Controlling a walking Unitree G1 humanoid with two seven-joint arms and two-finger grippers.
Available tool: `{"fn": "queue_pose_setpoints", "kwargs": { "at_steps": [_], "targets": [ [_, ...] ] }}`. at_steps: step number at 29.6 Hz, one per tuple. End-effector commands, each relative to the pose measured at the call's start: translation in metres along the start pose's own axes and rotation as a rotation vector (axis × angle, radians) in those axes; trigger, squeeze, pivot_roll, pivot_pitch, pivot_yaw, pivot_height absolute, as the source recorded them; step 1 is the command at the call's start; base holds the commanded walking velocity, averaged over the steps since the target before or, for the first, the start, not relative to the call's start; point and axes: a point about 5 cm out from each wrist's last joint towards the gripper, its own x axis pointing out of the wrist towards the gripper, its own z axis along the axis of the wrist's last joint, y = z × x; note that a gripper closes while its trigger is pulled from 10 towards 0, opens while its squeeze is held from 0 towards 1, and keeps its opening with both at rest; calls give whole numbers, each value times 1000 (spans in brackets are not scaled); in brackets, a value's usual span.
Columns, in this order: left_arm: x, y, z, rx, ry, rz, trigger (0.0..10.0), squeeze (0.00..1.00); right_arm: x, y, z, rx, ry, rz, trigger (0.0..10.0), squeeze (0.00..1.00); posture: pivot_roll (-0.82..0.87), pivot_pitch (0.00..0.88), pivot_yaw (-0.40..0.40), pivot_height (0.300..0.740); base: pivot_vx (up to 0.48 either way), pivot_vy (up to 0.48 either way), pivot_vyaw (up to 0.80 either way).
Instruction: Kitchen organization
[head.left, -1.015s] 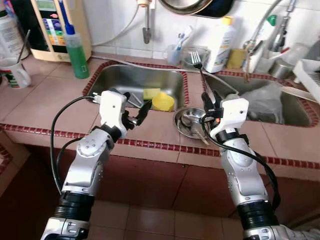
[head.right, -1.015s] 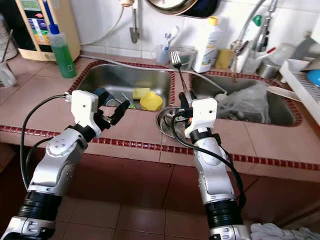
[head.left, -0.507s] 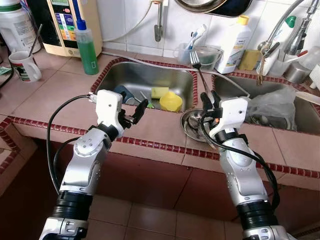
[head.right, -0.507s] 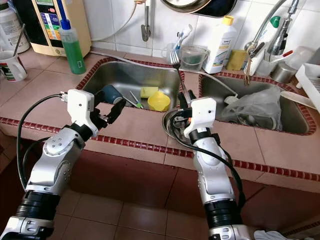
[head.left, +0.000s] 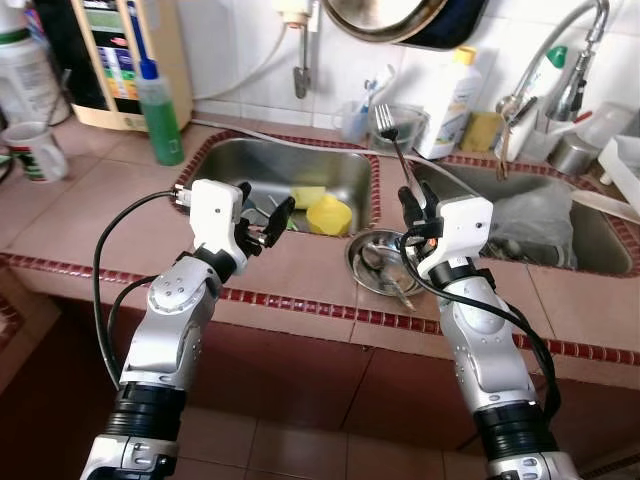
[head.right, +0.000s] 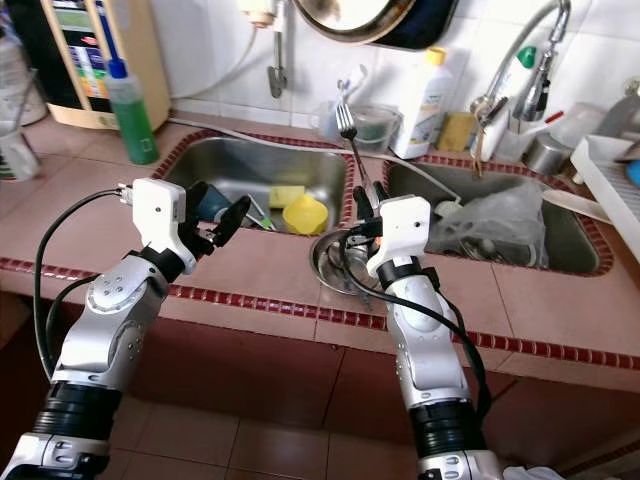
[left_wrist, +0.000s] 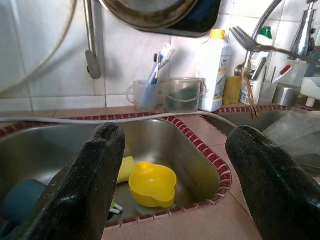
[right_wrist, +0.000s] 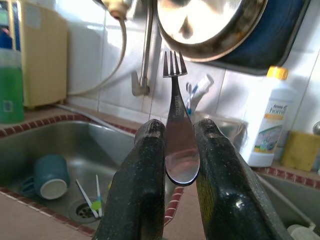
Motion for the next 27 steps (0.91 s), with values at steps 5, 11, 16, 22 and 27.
{"fn": "queue_pose_setpoints", "kwargs": {
  "at_steps": [5, 11, 16, 22, 27],
  "targets": [
    [2, -1, 1, 1, -2, -5, 10000, 0, 1, 1, 5, 0, -16, 13, 10000, 0, 141, 21, -48, 740, 305, 0, 0],
    [1, -3, 0, 1, -3, -2, 10000, 0, 0, 3, 4, -1, -11, 30, 10000, 0, 144, 16, -60, 740, 303, 0, 0],
    [0, -2, 0, -1, -5, 4, 10000, 0, 0, 4, 3, -1, -6, 41, 10000, 0, 146, 13, -66, 740, 305, 0, 0],
    [-2, -2, 0, 1, -7, 6, 10000, 0, -1, 5, 2, 1, 2, 58, 10000, 0, 149, 8, -74, 740, 253, 0, 0],
    [-2, -1, -1, -28, 11, 15, 10000, 0, -1, -1, -3, 19, 57, 30, 10000, 0, 150, 7, -78, 740, 0, 0, 0]
  ]
}}
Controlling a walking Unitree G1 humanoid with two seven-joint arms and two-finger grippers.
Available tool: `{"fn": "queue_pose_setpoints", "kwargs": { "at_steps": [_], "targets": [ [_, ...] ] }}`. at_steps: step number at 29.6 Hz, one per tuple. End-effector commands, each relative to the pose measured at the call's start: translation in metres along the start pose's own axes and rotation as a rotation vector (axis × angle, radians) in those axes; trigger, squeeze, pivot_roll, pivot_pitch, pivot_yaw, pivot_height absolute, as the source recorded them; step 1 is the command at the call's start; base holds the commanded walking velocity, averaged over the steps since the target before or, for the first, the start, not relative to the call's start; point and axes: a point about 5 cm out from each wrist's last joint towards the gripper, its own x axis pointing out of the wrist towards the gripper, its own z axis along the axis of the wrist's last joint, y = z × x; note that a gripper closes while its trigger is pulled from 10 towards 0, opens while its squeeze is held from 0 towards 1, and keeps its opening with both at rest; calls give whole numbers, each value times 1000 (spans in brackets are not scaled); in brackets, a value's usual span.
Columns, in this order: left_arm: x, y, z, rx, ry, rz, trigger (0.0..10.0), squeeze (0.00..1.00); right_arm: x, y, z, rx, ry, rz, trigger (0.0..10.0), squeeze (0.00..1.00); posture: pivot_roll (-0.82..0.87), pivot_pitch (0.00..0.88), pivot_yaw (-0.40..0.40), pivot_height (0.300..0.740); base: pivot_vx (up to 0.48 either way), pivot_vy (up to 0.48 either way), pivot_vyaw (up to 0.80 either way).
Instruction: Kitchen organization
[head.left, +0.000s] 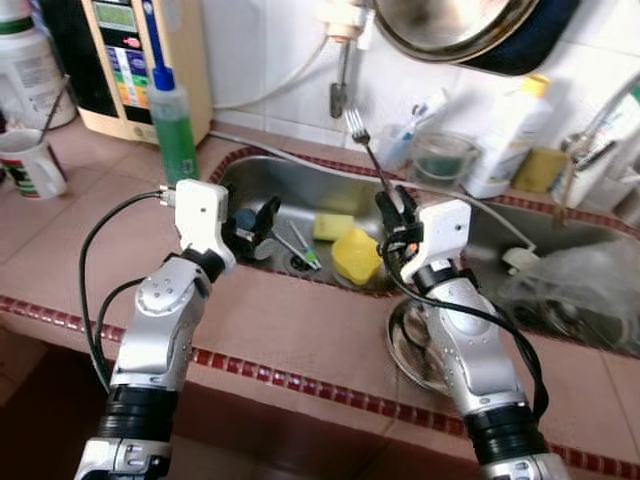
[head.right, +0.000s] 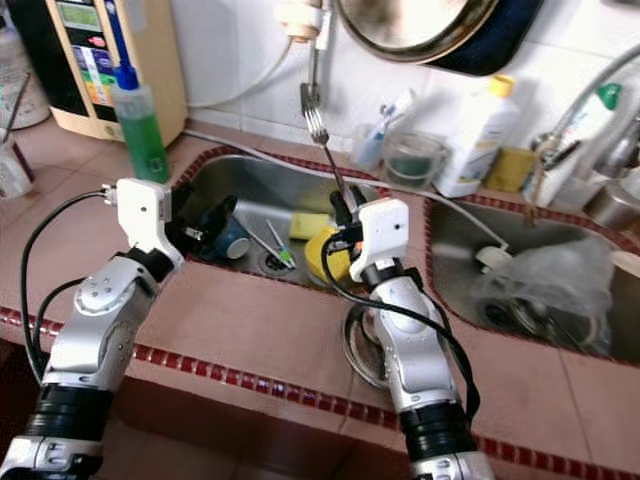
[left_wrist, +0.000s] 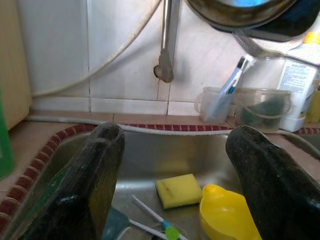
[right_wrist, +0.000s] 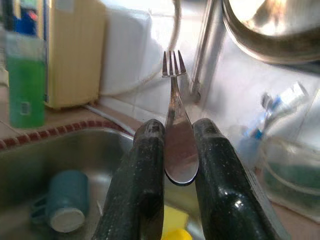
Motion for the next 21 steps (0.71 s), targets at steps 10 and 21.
{"fn": "queue_pose_setpoints", "kwargs": {
  "at_steps": [10, 21],
  "targets": [
    [-2, -9, 8, 38, 59, -106, 10000, 0, -2, -52, -5, 46, 134, -116, 10000, 0, 139, 42, -74, 740, 0, 0, 0],
    [-12, -25, 9, 58, 105, -259, 10000, 0, -2, -79, 2, 23, 160, -70, 10000, 0, 112, 155, -58, 740, 0, 0, 0]
  ]
}}
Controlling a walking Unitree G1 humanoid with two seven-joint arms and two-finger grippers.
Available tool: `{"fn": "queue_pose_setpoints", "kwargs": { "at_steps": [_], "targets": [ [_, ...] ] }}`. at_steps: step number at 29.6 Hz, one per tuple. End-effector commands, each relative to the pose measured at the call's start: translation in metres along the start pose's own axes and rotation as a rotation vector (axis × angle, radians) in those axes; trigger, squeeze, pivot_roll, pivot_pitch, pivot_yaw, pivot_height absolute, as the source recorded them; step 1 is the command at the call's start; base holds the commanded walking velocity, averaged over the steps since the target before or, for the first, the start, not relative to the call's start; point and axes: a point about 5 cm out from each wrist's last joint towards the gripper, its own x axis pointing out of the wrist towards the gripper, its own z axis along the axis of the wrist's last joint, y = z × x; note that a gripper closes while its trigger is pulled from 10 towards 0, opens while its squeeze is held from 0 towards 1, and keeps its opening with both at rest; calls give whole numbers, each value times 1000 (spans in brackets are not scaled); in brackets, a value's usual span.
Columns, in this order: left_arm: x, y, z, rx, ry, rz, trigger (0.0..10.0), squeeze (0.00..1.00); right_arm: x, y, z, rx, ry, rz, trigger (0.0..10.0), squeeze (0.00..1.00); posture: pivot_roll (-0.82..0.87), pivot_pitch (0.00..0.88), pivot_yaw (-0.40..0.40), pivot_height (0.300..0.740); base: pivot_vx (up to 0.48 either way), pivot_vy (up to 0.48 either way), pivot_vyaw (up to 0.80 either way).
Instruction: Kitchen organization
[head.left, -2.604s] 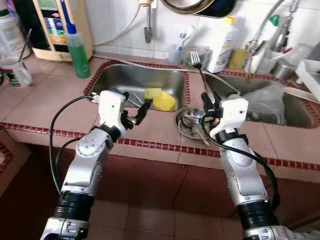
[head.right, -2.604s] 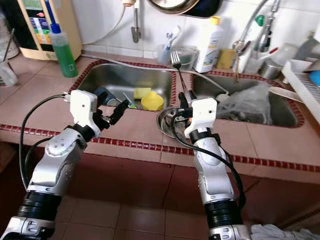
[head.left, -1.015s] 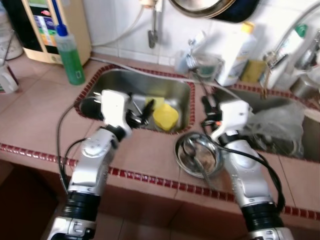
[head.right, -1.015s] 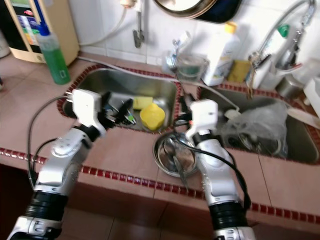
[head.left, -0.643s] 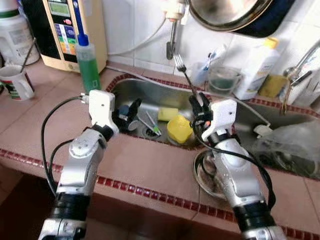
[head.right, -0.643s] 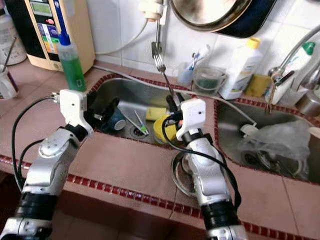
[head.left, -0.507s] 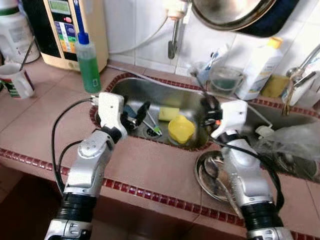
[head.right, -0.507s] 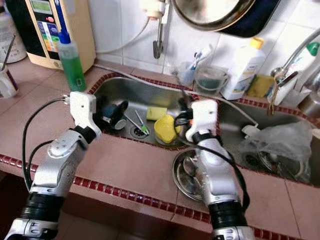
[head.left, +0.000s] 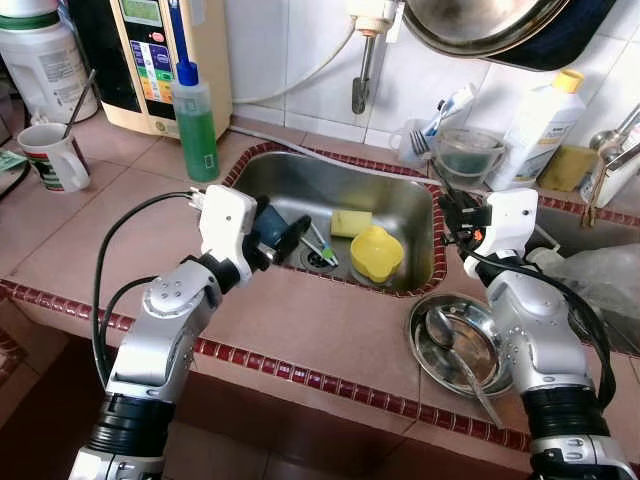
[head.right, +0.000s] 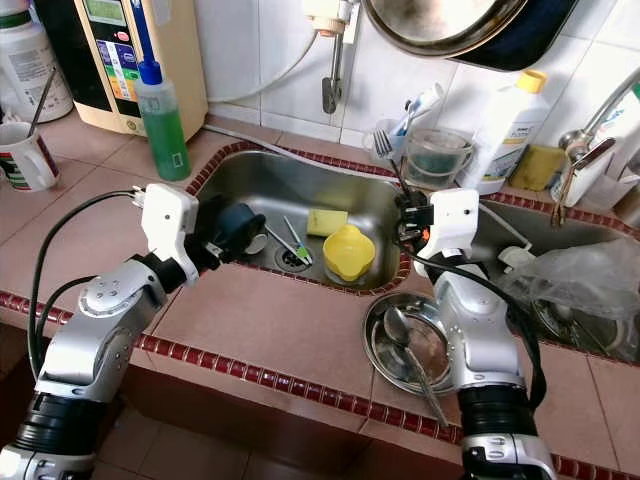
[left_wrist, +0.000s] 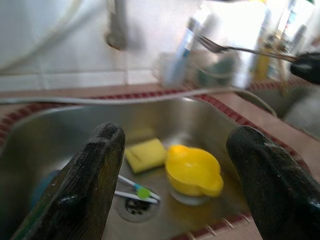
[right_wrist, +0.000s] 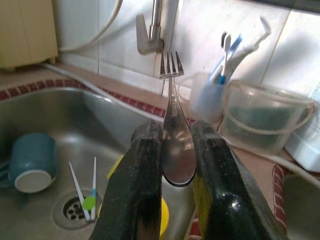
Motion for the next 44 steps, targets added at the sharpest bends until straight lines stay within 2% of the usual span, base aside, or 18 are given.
{"fn": "queue_pose_setpoints", "kwargs": {
  "at_steps": [1, 8, 15, 22, 31, 38, 44],
  "targets": [
    [0, -8, 2, 6, 6, -48, 10000, 0, 0, -10, 3, 2, 11, -8, 10000, 0, 111, 168, -58, 740, 0, 0, 0],
    [1, -17, 18, 7, -7, -115, 10000, 0, 7, -18, 4, -25, 59, 90, 10000, 0, 117, 243, -58, 740, 0, 0, 0],
    [1, -21, 23, 15, 7, -149, 10000, 0, 18, -17, 4, 10, 103, 184, 10000, 0, 125, 278, -58, 740, 0, 0, 0],
    [5, -21, 34, 22, -8, -158, 10000, 0, 32, -8, 11, 99, 129, 336, 10000, 0, 143, 296, -71, 740, 0, 0, 0],
    [6, -21, 37, 16, -12, -152, 10000, 0, 39, 3, 22, 172, 134, 518, 10000, 0, 146, 287, -84, 740, 0, 0, 0],
    [6, -20, 38, 17, -16, -151, 10000, 0, 39, 1, 23, 201, 148, 538, 10000, 0, 149, 274, -88, 740, 0, 0, 0],
    [3, -20, 37, 28, -10, -165, 10000, 0, 40, -1, 22, 178, 156, 530, 10000, 0, 149, 261, -90, 740, 0, 0, 0]
  ]
}}
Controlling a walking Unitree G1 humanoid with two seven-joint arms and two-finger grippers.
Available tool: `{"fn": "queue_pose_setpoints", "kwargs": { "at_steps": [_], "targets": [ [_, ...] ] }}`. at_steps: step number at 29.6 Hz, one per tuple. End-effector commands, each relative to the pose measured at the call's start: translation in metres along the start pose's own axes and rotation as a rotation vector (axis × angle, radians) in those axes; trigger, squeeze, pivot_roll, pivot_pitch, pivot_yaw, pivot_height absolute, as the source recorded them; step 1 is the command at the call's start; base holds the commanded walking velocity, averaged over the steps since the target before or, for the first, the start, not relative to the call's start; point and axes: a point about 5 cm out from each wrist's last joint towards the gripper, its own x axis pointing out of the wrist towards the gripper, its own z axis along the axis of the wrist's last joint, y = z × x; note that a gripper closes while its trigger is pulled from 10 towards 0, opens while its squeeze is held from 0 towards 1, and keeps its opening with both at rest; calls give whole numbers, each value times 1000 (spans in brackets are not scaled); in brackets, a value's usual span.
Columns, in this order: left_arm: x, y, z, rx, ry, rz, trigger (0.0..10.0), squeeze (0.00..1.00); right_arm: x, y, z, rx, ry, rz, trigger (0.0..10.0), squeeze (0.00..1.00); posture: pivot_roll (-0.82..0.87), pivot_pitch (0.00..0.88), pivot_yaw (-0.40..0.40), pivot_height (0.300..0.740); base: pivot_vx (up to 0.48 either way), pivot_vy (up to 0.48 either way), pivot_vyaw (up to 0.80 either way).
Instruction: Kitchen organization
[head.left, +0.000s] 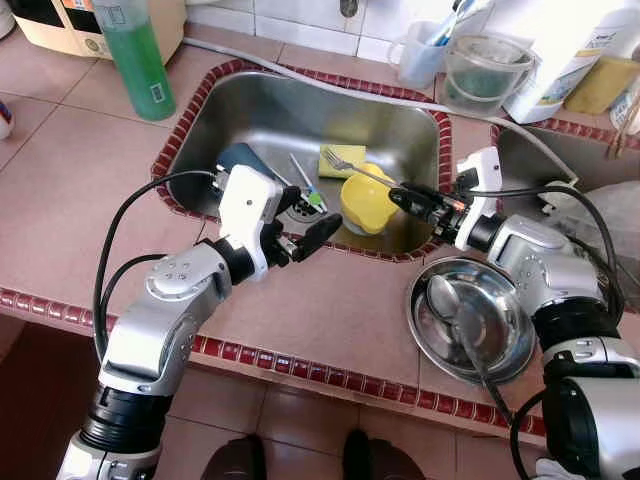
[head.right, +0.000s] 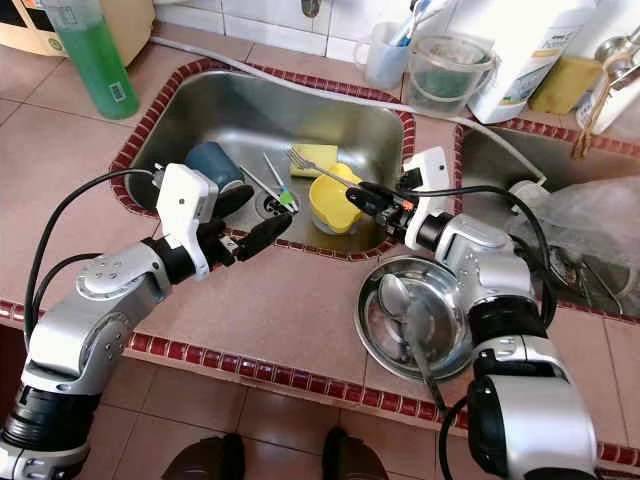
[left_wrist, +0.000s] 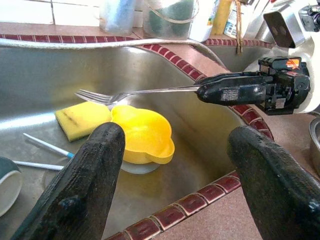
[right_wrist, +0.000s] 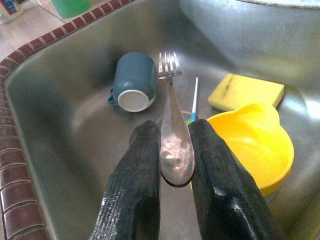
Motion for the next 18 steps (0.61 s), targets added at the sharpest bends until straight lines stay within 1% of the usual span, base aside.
{"fn": "queue_pose_setpoints", "kwargs": {
  "at_steps": [1, 6, 7, 8, 11, 18],
  "targets": [
    [-2, -5, 4, 21, -10, -34, 10000, 0, -5, -5, 3, -10, 3, -14, 10000, 0, 149, 260, -91, 740, 0, 0, 0],
    [-6, -5, 2, 27, 3, -51, 10000, 0, -6, -7, 4, 2, -4, -17, 10000, 0, 150, 256, -91, 740, 0, 0, 0],
    [-6, -6, 2, 27, 4, -56, 10000, 0, -6, -7, 5, 4, -6, -20, 10000, 361, 153, 251, -92, 740, 0, 0, 0],
    [-6, -7, 3, 27, 1, -65, 10000, 0, -6, -8, 5, 2, -10, -25, 10000, 1000, 153, 251, -92, 740, 0, 0, 0],
    [-5, -10, 4, 29, -4, -80, 10000, 0, -6, -8, 5, 6, -20, -30, 10000, 1000, 158, 244, -93, 740, 0, 0, 0],
    [-5, -10, 4, 36, -1, -87, 10000, 0, -3, -8, 7, 4, -38, -28, 10000, 1000, 162, 233, -92, 740, 0, 0, 0]
  ]
}}
